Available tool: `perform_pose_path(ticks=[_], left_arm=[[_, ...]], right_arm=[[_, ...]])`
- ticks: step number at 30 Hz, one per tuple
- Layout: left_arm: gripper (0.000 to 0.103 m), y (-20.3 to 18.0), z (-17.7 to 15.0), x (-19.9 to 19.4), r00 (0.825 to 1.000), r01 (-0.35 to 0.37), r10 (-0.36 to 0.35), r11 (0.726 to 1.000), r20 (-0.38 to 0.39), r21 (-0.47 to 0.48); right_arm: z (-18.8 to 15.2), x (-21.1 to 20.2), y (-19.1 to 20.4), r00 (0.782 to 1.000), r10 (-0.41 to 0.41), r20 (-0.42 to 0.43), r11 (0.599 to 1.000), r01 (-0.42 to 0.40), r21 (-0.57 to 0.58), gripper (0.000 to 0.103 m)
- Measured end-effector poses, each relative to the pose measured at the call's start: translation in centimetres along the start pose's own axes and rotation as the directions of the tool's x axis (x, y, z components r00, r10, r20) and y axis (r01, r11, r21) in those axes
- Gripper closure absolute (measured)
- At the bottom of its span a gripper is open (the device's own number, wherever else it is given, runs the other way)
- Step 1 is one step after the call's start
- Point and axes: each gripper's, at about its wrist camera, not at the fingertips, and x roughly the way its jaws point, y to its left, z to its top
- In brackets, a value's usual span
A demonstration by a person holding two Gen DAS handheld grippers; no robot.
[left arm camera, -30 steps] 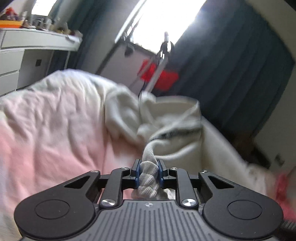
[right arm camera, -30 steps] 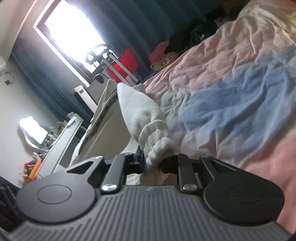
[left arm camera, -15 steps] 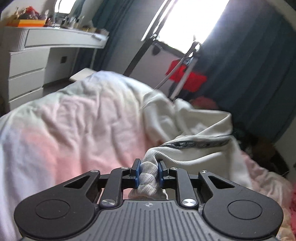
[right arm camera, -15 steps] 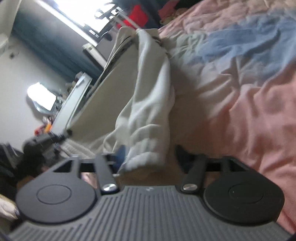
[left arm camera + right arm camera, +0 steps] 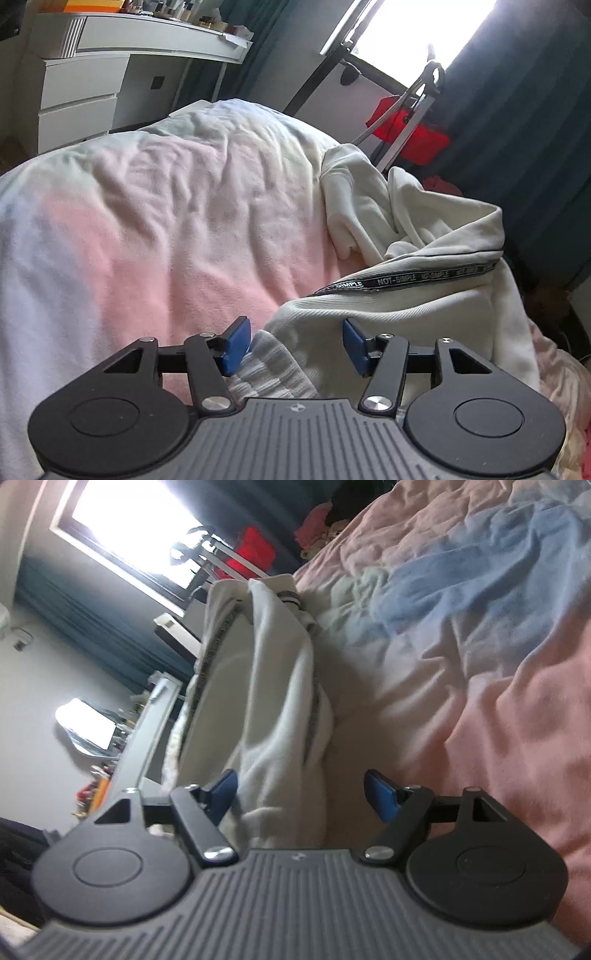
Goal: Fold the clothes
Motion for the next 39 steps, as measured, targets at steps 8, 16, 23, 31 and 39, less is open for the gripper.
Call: perform_pose_path(ticks=[8,16,23,31,39], left_arm=[[0.086,-0.6,2.8,-0.6,0.998,-0.015,0.010,0.996,0.059,0.086],[0.087,-0.2,14.7,-4.2,0.961,-0.108,0.042,0.967,0.272,0.232],[0.103,6.5,23.8,-3.6,0.865,-0.377,0.279,0.910,0.418,0.172],[0.101,13.6,24.5,-0.2,0.886,-0.400,0.326,0.896,0.329,0.191],[0.052,9.3,17.4,-2.4,0.942,-0.267,0.175,0.908,0.287,0.323]], right_arm=[[-1.4,-0.4,0.2,0.998,0.050,-0.034,0.997,-0.048,0.068,0.081],[-7.1,6.0,9.9,0.968,0.202,-0.146,0.979,-0.194,0.069,0.083],[-12.7,13.4,19.4,0.902,0.343,-0.260,0.939,-0.334,0.080,0.087],[-16.2,20.8,24.0,0.869,0.277,-0.409,0.944,-0.326,-0.051,0.085],[-13.3,15.6,25.0,0.898,0.182,-0.402,0.907,-0.311,-0.284,0.012]])
